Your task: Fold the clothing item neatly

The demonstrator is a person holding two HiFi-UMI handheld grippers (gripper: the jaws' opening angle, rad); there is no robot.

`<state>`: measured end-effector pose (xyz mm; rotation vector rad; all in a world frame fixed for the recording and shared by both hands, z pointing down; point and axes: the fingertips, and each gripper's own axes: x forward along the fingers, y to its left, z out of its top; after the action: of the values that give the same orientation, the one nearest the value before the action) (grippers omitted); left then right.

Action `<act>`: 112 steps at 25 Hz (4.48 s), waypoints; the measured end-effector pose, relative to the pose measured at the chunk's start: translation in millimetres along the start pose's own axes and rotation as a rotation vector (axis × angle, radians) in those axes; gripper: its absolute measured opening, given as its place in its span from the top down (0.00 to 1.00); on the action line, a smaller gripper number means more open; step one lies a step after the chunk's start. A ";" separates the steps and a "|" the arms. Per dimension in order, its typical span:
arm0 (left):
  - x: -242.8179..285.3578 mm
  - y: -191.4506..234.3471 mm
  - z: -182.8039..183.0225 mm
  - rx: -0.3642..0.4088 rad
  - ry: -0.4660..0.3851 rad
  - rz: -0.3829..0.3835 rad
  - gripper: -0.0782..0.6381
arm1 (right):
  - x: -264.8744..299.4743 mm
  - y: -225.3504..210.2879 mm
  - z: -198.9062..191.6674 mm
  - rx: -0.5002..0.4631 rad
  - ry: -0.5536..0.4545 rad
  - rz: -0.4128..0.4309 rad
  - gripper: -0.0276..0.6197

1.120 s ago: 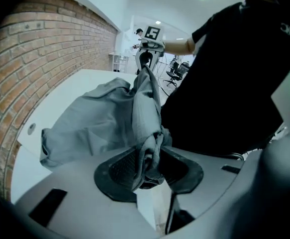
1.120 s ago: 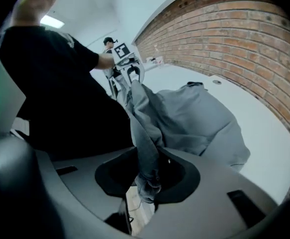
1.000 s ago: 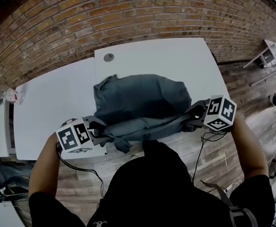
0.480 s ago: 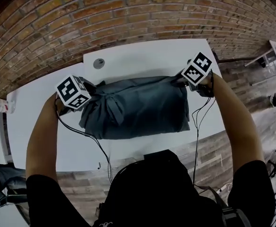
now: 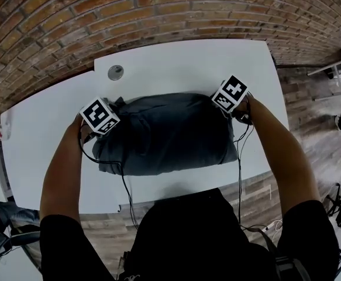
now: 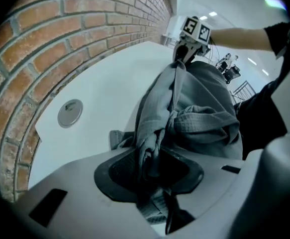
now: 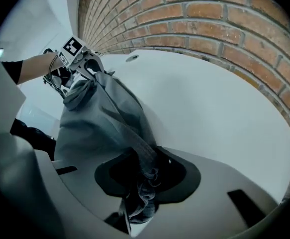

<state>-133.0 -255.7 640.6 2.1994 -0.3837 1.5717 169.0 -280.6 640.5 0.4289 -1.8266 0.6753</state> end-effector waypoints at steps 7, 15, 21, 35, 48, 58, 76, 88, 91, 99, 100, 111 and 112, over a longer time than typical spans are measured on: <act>-20.0 18.1 -9.1 -0.166 -0.170 0.022 0.57 | -21.8 -20.9 3.7 0.165 -0.215 -0.084 0.54; -139.4 56.7 -90.9 -0.557 -0.617 0.292 0.58 | -93.3 -5.7 -32.3 0.366 -0.496 -0.160 0.46; -246.5 -14.9 -151.9 -0.650 -1.007 0.510 0.89 | -217.8 60.9 -46.1 0.544 -1.073 -0.200 0.70; -235.6 -186.4 -253.1 -0.733 -1.110 0.542 0.89 | -265.6 248.1 -129.7 0.533 -1.365 -0.520 0.95; -234.2 -327.6 -212.2 -0.660 -1.123 0.592 0.89 | -259.1 350.5 -207.5 0.272 -1.261 -0.523 0.95; -188.4 -575.5 -156.7 -0.551 -1.116 0.488 0.89 | -244.8 442.0 -434.8 0.314 -1.233 -0.433 0.95; -192.9 -740.2 -268.7 -0.561 -1.009 0.561 0.89 | -251.5 586.7 -510.7 0.424 -1.295 -0.162 0.95; -192.6 -831.7 -415.2 -0.536 -0.994 0.502 0.89 | -216.8 787.0 -528.5 0.349 -1.273 -0.285 0.95; -196.4 -857.1 -449.5 -0.542 -1.002 0.505 0.89 | -194.1 836.2 -541.2 0.341 -1.231 -0.284 0.95; -196.3 -897.5 -488.6 -0.620 -1.048 0.544 0.89 | -187.1 873.5 -546.7 0.285 -1.218 -0.264 0.95; -194.8 -899.0 -489.4 -0.629 -1.045 0.551 0.89 | -184.6 870.7 -544.7 0.293 -1.223 -0.252 0.95; -178.2 -933.1 -443.3 -0.579 -0.987 0.555 0.89 | -178.7 860.8 -568.0 0.301 -1.180 -0.252 0.96; -177.5 -938.1 -438.0 -0.564 -0.986 0.554 0.89 | -177.8 859.3 -570.4 0.305 -1.180 -0.249 0.96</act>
<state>-136.3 775.2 439.6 2.3005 -1.5905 0.3078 144.1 739.7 408.2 1.4586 -2.6732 0.5513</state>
